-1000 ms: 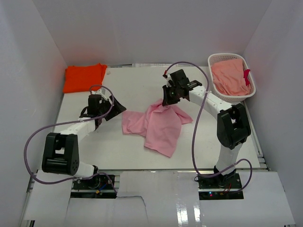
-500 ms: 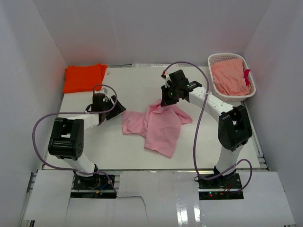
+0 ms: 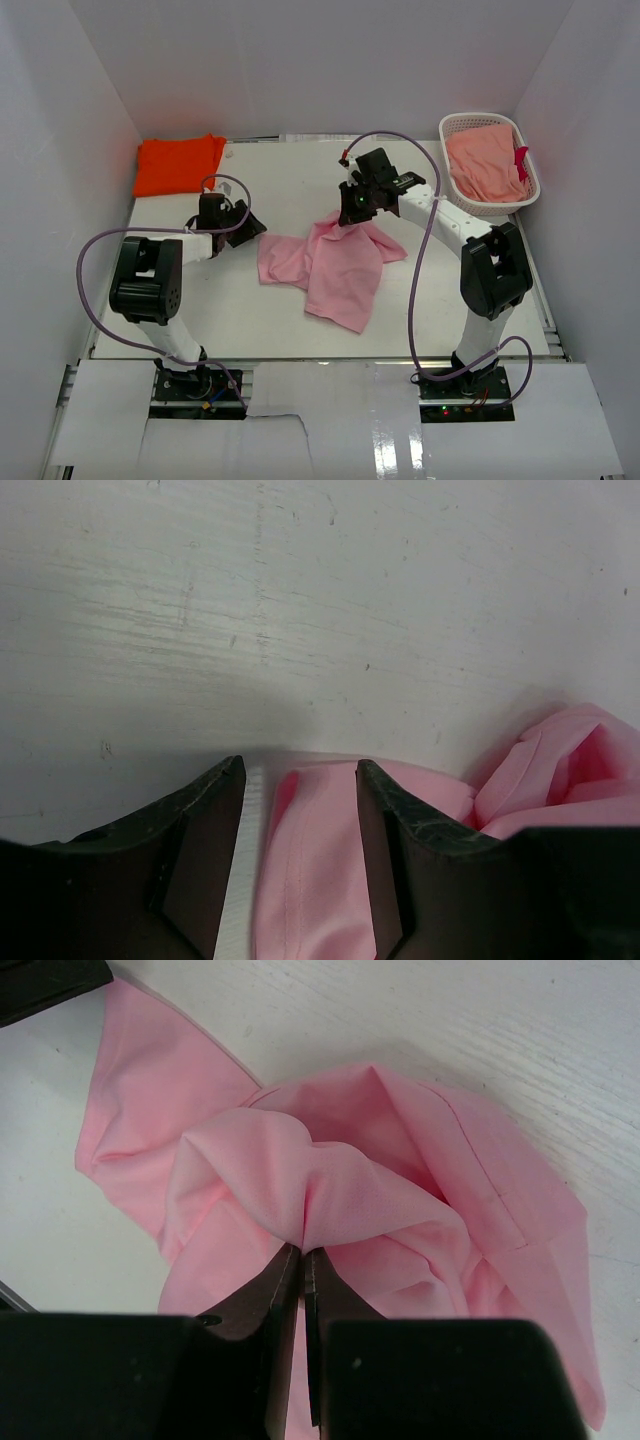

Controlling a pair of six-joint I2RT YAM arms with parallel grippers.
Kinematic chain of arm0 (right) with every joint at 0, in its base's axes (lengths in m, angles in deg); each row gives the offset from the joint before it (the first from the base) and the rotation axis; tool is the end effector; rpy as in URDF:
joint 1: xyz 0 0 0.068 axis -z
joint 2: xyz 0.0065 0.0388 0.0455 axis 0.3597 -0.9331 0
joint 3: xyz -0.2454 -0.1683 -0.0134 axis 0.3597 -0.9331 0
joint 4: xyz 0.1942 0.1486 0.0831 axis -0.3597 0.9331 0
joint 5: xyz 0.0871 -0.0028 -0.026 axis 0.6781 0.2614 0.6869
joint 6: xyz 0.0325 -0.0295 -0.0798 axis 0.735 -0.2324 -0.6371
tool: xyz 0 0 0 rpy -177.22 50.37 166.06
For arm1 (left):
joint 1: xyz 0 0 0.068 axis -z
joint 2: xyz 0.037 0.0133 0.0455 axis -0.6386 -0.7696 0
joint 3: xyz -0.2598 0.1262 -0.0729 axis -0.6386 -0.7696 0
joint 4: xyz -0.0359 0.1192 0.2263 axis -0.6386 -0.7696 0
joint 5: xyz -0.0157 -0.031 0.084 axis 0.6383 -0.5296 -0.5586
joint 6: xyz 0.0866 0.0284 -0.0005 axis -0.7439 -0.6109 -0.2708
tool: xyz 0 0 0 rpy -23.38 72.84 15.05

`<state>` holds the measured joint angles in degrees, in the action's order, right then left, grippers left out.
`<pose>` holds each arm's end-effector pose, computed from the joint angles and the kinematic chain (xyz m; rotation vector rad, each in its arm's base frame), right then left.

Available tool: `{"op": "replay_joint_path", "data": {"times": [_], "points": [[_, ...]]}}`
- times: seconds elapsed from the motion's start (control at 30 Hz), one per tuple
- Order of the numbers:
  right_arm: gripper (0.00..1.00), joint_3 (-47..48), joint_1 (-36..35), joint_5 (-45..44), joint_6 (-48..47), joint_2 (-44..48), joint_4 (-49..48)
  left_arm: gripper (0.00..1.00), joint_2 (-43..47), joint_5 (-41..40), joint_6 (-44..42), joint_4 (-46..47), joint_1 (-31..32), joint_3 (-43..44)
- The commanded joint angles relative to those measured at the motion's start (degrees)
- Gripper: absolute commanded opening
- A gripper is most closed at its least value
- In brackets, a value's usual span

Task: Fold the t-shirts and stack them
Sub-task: Move the tshirt to the center of the board, then flatten out the tshirt

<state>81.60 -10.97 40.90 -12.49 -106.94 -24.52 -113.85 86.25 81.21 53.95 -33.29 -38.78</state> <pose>0.3665 0.2497 0.2558 -0.5252 2.4084 0.6038 0.3705 -0.0632 0.1428 -0.4232 2.3376 -0.6555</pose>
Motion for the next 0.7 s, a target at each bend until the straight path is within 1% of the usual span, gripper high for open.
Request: {"op": "replay_joint_path", "data": {"times": [0.0,0.13,0.33,0.53,0.6,0.67], "points": [[0.1,-0.6,-0.4,0.5,-0.7,2.3,-1.2,0.59,0.2,1.7,-0.4,1.0,0.3,0.7],[0.1,-0.7,-0.6,0.7,-0.6,2.1,-1.4,0.55,0.0,1.9,-0.6,1.0,0.3,0.5],[0.1,-1.1,-0.5,0.6,-0.5,2.1,-1.6,0.45,-1.3,3.1,-0.7,1.0,0.4,0.1],[0.1,-1.5,-0.6,1.0,-0.3,2.2,-1.9,0.44,-3.1,3.1,-0.9,1.0,0.4,0.7],[0.1,-1.6,-0.5,1.0,-0.3,2.2,-1.9,0.36,-3.5,3.6,-1.0,1.0,0.4,1.0],[0.1,-1.9,-0.6,1.0,-0.3,2.4,-1.9,0.24,-4.1,3.7,-1.0,0.9,0.4,1.4]]}}
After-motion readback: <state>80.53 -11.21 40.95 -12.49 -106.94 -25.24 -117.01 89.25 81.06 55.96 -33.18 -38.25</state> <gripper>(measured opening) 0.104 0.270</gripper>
